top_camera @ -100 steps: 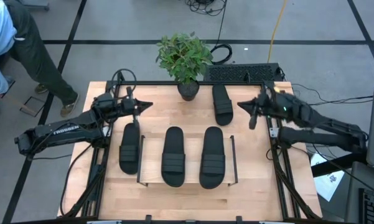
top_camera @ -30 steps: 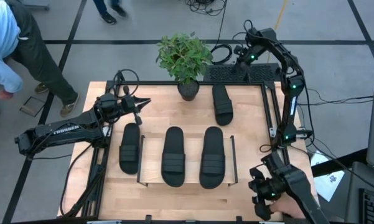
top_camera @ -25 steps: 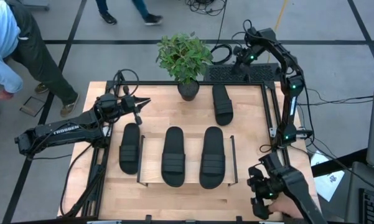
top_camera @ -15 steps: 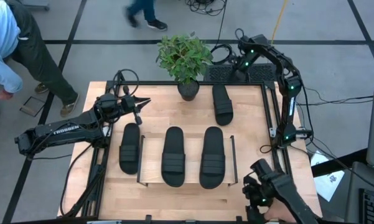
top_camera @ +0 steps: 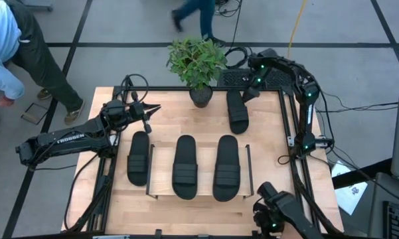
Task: Pick and place slides into the shelf
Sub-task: Put the black slipper under the shelf
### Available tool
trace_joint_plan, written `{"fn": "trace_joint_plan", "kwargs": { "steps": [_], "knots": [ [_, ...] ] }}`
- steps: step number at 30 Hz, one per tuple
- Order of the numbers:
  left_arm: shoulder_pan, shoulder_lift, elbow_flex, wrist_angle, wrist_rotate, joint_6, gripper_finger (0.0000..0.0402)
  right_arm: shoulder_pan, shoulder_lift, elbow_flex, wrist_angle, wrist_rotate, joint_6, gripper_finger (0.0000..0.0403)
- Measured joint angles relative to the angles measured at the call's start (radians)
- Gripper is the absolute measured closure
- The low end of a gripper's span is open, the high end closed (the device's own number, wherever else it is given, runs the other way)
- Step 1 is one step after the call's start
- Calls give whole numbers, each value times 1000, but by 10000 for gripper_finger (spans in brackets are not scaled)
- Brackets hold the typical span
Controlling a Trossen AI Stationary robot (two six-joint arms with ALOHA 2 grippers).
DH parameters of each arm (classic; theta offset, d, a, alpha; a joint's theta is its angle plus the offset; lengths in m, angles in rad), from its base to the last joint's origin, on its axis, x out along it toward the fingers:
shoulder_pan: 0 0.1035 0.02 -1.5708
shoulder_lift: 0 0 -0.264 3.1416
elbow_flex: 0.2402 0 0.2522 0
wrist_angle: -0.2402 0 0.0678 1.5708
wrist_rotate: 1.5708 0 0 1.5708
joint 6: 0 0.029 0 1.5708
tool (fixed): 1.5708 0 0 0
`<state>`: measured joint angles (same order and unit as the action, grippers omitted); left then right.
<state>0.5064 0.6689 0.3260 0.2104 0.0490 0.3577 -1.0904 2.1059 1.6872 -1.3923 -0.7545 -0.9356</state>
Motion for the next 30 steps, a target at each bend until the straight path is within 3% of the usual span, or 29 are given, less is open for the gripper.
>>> {"fn": "trace_joint_plan", "kwargs": {
  "steps": [8,14,30],
  "knots": [
    [0,0,0,-5,0,4,366,77,0,-18,1,96,34,182],
    [0,0,0,-5,0,0,366,93,0,-18,27,231,121,182],
    [0,0,0,-55,0,-2,366,170,0,-73,20,245,89,182]
  ]
}}
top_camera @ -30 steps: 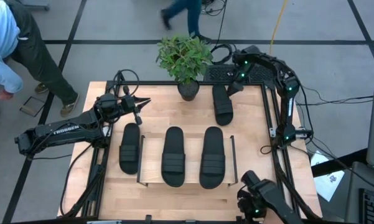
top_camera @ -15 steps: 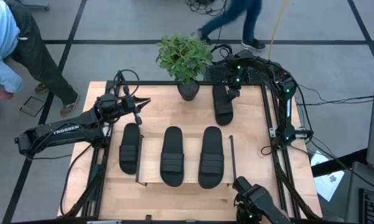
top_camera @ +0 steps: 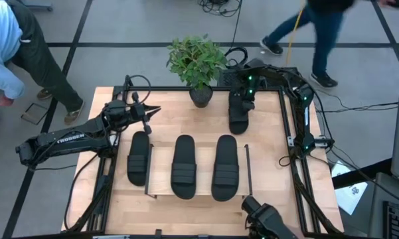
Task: Pick and place slides into the shelf
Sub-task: Put the black slipper under the shelf
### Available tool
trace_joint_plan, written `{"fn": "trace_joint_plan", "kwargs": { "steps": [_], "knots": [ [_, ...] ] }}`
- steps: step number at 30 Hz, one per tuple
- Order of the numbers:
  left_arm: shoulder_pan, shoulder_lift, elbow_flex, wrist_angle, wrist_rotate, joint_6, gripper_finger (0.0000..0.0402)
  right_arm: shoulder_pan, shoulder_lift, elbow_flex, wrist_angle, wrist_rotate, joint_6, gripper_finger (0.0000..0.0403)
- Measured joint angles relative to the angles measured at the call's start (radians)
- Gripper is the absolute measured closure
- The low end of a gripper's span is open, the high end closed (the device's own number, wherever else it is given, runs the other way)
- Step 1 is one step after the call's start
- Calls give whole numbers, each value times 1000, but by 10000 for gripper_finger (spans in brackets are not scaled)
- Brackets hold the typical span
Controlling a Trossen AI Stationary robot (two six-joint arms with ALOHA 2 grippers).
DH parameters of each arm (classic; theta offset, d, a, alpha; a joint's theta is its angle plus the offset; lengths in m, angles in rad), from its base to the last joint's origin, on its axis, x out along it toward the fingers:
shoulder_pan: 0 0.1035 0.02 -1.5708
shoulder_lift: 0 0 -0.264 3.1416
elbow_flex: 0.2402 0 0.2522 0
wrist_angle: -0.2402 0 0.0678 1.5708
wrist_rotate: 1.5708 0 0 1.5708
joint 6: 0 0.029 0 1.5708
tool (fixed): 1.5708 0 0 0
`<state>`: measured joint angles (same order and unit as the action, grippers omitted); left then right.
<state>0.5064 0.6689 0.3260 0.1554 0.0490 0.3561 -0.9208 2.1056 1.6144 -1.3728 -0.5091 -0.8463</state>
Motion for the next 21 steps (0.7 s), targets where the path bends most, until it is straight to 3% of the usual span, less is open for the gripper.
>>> {"fn": "trace_joint_plan", "kwargs": {
  "steps": [4,7,13,21],
  "knots": [
    [0,0,0,-8,0,0,366,13,0,-10,32,12,-8,191],
    [0,0,0,-11,0,0,366,20,0,-10,25,11,-52,223],
    [0,0,0,-11,0,-18,366,16,0,-6,-39,9,-169,382],
    [0,0,0,-11,1,-50,366,-30,-69,38,-42,38,-158,398]
  ]
}}
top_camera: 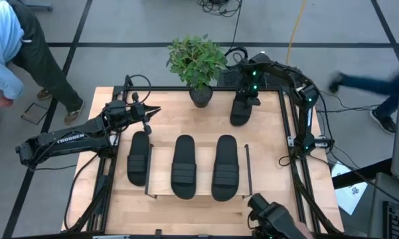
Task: Pick and place slides into the shelf
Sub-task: Put the black slipper under the shelf
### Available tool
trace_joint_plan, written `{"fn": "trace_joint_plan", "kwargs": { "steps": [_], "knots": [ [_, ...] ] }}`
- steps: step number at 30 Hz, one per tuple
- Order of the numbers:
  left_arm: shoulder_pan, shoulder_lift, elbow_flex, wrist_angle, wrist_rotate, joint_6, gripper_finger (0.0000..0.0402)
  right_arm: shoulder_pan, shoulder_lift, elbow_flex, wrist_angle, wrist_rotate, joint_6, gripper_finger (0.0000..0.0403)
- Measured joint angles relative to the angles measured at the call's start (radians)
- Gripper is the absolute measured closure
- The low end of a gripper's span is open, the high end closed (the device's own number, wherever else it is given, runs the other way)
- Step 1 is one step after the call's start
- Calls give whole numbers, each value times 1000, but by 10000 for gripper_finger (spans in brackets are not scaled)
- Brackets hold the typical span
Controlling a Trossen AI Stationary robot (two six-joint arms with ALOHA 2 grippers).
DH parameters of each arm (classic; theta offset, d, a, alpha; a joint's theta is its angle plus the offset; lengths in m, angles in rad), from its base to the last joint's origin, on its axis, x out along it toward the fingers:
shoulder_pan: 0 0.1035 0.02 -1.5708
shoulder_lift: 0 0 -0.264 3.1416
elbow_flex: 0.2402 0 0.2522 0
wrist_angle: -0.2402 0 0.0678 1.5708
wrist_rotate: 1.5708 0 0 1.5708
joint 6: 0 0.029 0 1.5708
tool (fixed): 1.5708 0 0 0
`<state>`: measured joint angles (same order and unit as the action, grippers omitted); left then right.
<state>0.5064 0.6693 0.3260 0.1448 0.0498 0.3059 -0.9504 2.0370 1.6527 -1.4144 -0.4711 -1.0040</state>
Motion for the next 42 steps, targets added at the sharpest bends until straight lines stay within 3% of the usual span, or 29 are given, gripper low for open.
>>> {"fn": "trace_joint_plan", "kwargs": {
  "steps": [5,15,21,30,42],
  "knots": [
    [0,0,0,1,0,-6,366,-14,-105,72,-11,39,28,400],
    [0,0,0,11,1,-32,366,-7,-279,307,-161,22,154,402],
    [0,0,0,9,2,-56,366,14,-405,348,-160,49,213,402],
    [0,0,0,30,2,-80,366,83,-571,352,-132,-130,293,402],
    [0,0,0,32,5,-146,366,424,-764,352,120,-340,428,402]
  ]
}}
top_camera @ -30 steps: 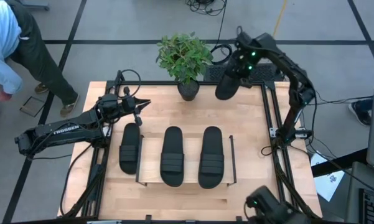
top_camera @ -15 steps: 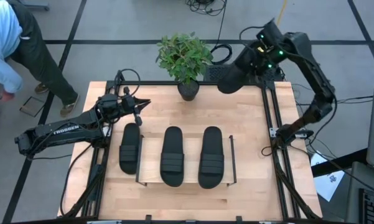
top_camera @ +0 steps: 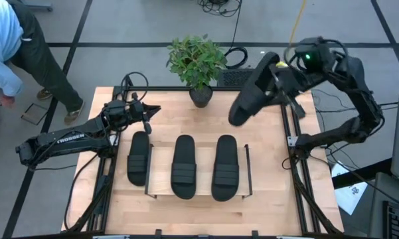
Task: Pick and place slides into the shelf
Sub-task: Put the black slipper under the shelf
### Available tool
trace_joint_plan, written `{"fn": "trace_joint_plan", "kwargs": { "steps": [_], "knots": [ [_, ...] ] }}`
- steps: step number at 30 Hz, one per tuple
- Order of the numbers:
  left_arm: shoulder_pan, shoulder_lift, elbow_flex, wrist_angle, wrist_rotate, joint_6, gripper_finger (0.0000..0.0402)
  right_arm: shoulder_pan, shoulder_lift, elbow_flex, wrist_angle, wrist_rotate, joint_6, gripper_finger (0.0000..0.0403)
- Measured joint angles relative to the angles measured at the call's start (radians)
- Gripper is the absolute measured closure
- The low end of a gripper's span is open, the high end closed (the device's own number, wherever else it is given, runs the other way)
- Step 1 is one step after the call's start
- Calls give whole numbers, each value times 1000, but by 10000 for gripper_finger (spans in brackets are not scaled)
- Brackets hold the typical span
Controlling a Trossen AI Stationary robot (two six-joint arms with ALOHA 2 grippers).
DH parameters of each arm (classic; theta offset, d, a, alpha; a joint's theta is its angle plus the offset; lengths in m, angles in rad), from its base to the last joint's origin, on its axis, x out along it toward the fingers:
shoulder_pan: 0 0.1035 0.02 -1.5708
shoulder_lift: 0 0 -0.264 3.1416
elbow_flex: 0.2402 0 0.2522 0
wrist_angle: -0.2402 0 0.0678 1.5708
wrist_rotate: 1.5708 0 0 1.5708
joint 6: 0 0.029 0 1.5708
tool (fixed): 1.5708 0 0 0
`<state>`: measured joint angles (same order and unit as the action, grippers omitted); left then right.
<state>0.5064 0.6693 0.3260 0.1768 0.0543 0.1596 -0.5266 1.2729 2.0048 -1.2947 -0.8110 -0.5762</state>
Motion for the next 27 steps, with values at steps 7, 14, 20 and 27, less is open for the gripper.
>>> {"fn": "trace_joint_plan", "kwargs": {
  "steps": [7,14,20,27],
  "knots": [
    [-3,0,0,3,4,-69,366,272,-10,-5,168,-32,147,402],
    [-5,0,0,38,28,-152,366,539,31,-60,279,118,253,402],
    [-5,0,0,37,28,-239,366,775,66,-103,276,271,259,402],
    [-4,0,0,32,28,-278,366,1001,101,-181,344,314,282,402]
  ]
}}
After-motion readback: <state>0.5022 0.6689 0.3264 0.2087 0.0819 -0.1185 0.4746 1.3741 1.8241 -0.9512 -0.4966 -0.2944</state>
